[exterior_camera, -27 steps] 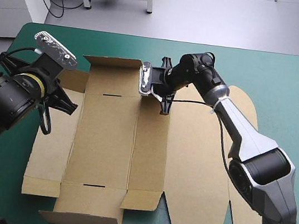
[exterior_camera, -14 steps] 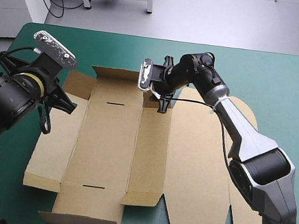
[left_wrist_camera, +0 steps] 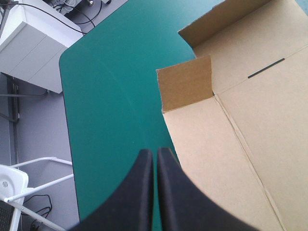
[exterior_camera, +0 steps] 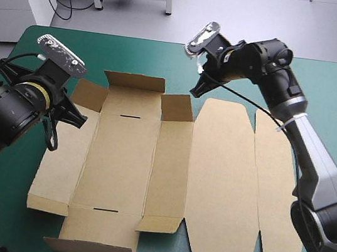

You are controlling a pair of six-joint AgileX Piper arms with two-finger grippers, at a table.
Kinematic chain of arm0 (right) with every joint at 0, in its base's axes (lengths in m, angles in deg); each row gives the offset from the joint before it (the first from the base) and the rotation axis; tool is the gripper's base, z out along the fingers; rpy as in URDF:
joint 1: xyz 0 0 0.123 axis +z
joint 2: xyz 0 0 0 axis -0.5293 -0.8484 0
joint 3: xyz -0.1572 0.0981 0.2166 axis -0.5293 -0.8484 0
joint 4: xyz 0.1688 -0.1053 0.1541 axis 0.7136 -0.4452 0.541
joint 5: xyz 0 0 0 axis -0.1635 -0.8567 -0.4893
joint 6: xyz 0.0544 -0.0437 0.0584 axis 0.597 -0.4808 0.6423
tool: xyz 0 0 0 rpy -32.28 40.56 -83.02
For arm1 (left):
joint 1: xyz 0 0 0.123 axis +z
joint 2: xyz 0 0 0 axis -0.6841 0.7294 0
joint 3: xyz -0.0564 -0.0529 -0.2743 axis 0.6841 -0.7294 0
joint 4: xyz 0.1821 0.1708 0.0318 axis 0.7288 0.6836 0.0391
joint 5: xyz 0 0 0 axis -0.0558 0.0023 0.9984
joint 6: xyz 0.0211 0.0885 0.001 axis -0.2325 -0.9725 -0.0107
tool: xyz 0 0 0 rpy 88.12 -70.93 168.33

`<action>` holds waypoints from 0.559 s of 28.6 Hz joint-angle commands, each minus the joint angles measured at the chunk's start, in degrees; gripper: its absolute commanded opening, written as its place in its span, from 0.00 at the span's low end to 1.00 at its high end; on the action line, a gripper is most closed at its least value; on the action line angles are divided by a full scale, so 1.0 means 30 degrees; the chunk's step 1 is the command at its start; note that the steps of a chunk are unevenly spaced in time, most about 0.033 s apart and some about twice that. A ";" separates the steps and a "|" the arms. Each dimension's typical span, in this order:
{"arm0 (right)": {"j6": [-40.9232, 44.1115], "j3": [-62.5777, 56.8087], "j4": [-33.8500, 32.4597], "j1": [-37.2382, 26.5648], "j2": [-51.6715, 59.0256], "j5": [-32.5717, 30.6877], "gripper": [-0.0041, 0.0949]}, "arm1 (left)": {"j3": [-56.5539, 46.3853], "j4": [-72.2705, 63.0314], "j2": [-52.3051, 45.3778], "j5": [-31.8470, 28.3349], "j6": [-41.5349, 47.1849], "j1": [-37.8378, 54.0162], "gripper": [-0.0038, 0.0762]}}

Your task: Fold the box

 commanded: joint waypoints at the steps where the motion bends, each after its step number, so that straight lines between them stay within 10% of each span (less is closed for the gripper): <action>1: 0.1491 0.0616 -0.0164 -0.1289 0.1890 -0.0116 0.02 | 0.0571 0.0564 -0.0400 0.0840 0.0262 -0.0073 0.06; 16: 0.4376 -0.1534 0.3432 -0.7431 0.3755 -0.2460 0.02 | 0.0571 -0.1147 -0.0326 -0.0194 0.0265 -0.0038 0.07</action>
